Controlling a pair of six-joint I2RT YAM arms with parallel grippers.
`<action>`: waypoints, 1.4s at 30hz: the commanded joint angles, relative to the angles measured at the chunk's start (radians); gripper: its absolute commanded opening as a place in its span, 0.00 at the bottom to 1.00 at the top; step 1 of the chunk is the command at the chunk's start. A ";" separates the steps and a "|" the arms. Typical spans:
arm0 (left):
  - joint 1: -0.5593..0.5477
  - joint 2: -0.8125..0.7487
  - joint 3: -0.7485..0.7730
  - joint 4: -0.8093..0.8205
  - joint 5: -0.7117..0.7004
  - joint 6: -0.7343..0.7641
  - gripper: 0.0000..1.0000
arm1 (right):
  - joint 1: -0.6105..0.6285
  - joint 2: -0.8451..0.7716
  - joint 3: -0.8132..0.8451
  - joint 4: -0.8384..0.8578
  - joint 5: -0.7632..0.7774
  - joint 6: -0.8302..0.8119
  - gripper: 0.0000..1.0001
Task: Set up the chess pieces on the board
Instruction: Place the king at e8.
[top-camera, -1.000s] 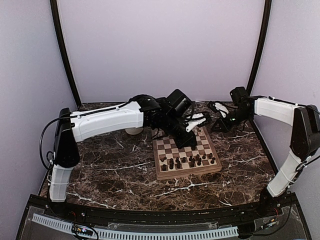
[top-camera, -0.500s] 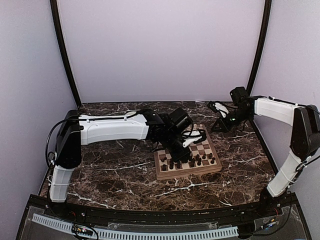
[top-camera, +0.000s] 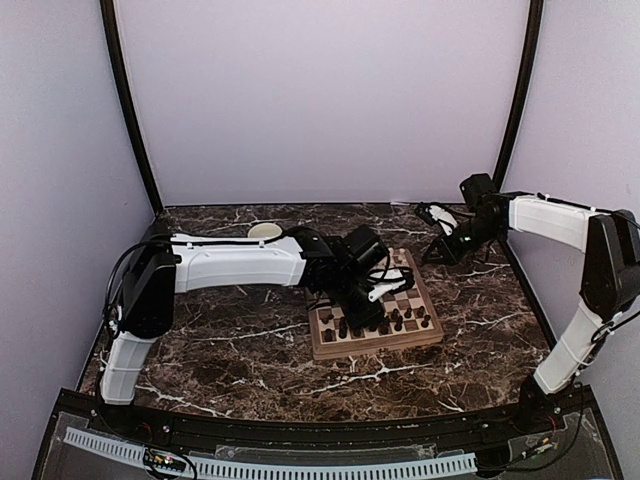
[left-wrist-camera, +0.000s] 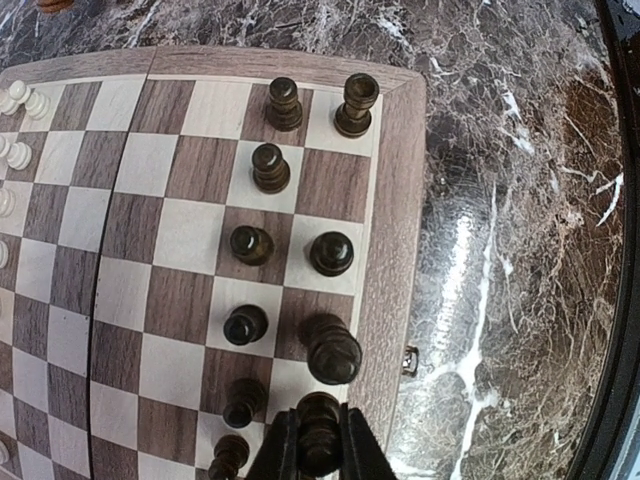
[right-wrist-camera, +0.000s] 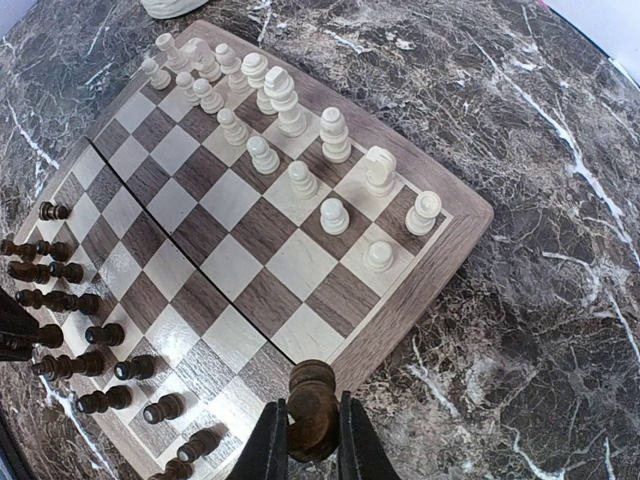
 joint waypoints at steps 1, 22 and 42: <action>-0.003 0.004 -0.007 0.001 -0.001 0.016 0.00 | -0.007 -0.009 -0.010 0.018 -0.009 -0.005 0.04; -0.003 0.021 0.001 -0.026 -0.013 0.024 0.20 | -0.006 -0.008 -0.008 0.015 -0.010 -0.005 0.04; 0.062 -0.271 -0.058 -0.023 -0.076 0.059 0.38 | 0.038 -0.169 -0.019 -0.244 -0.062 -0.183 0.06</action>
